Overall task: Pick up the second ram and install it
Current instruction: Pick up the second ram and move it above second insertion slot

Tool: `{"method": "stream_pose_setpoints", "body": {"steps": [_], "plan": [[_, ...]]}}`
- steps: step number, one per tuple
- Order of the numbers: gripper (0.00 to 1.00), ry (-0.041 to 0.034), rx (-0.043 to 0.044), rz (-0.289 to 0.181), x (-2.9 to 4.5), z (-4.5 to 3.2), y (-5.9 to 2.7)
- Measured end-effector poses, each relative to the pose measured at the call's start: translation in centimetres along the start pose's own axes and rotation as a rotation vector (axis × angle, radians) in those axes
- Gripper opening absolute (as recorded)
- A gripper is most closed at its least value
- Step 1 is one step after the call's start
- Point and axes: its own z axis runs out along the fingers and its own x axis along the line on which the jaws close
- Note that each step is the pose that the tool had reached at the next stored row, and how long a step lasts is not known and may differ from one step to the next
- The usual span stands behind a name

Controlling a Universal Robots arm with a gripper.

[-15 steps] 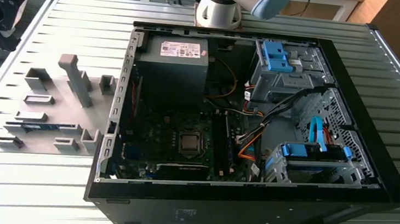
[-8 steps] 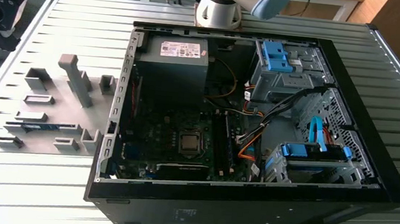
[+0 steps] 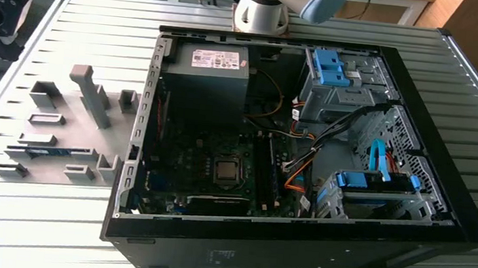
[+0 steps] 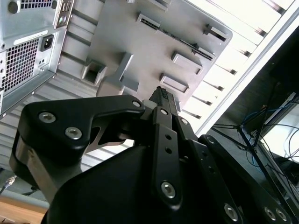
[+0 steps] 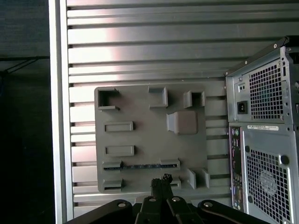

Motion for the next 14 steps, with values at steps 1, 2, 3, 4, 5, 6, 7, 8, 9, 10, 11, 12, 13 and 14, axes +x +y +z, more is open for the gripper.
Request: {"method": "stream_pose_setpoints", "body": {"steps": [1, 2, 3, 4, 5, 6, 7, 8, 9, 10, 11, 12, 13, 14], "plan": [[0.10, 0.0004, -0.0002, -0.009, 0.00, 0.00, 0.00], [0.10, 0.0010, -0.0005, -0.022, 0.01, 0.00, 0.00], [0.10, 0.0018, -0.0009, -0.038, 0.01, 0.00, 0.00], [0.10, 0.0026, -0.0012, -0.056, 0.01, 0.00, 0.00], [0.10, 0.0034, -0.0017, -0.074, 0.00, 0.02, -0.01], [0.10, 0.0042, -0.0022, -0.093, 0.01, 0.03, 0.00], [0.10, 0.0050, -0.0026, -0.111, 0.01, 0.04, 0.00], [0.10, 0.0058, -0.0031, -0.129, 0.01, 0.05, -0.01], [0.10, 0.0066, -0.0035, -0.147, 0.01, 0.06, -0.01], [0.10, 0.0074, -0.0039, -0.165, 0.01, 0.07, -0.01], [0.10, 0.0082, -0.0043, -0.183, 0.01, 0.08, -0.01], [0.10, 0.0089, -0.0048, -0.201, 0.01, 0.09, -0.01], [0.10, 0.0098, -0.0052, -0.220, 0.01, 0.10, -0.01], [0.10, 0.0107, -0.0056, -0.238, 0.02, 0.11, -0.01]]}}
